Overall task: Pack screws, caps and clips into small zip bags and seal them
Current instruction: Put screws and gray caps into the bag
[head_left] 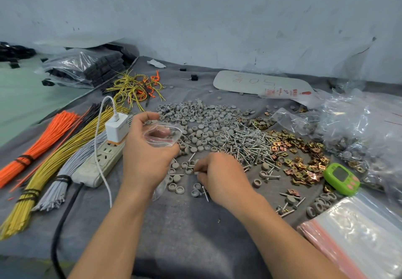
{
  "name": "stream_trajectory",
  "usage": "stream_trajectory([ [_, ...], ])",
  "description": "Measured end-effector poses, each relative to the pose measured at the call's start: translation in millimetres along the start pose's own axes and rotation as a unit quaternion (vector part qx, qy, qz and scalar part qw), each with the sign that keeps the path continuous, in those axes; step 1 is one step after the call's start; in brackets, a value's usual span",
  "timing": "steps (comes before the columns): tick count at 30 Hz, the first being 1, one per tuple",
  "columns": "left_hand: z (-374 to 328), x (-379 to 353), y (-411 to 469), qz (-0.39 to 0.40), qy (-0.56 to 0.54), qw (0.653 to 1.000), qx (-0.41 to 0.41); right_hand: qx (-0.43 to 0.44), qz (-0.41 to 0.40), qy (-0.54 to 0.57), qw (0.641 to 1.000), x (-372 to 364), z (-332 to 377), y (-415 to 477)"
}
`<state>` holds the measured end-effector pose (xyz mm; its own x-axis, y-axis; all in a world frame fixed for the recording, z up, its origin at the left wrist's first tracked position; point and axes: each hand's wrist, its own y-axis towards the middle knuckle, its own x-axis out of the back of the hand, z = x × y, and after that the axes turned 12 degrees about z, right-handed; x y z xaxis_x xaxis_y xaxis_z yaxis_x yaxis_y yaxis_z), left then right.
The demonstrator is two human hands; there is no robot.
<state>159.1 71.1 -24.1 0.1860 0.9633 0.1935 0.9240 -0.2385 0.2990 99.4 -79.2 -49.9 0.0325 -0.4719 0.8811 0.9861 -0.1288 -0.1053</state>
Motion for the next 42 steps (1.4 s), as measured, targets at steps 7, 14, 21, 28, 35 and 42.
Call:
stream_trajectory([
  [7,-0.9,-3.1,-4.4,0.054,0.173,0.983,-0.02,-0.005,-0.115,0.176,0.978,13.6,-3.9,-7.2],
  [14,-0.9,-18.3,-11.0,0.167,0.217,0.962,-0.02,0.116,-0.152,0.269,0.944,27.2,3.7,-15.7],
  [21,3.1,-14.3,-7.7,0.175,0.193,0.965,-0.005,0.114,-0.147,0.258,0.948,24.3,3.4,-13.2],
  [28,4.4,-5.2,-2.8,0.059,0.103,0.993,0.025,0.003,-0.039,0.195,0.98,22.5,-11.2,-13.3],
  [35,-2.3,-1.7,-3.4,0.021,0.074,0.997,0.033,0.03,0.059,0.007,0.998,11.1,7.3,-17.0],
  [42,0.7,-0.3,-2.5,0.026,0.098,0.994,0.04,0.004,0.055,0.003,0.998,11.7,0.9,-16.5],
])
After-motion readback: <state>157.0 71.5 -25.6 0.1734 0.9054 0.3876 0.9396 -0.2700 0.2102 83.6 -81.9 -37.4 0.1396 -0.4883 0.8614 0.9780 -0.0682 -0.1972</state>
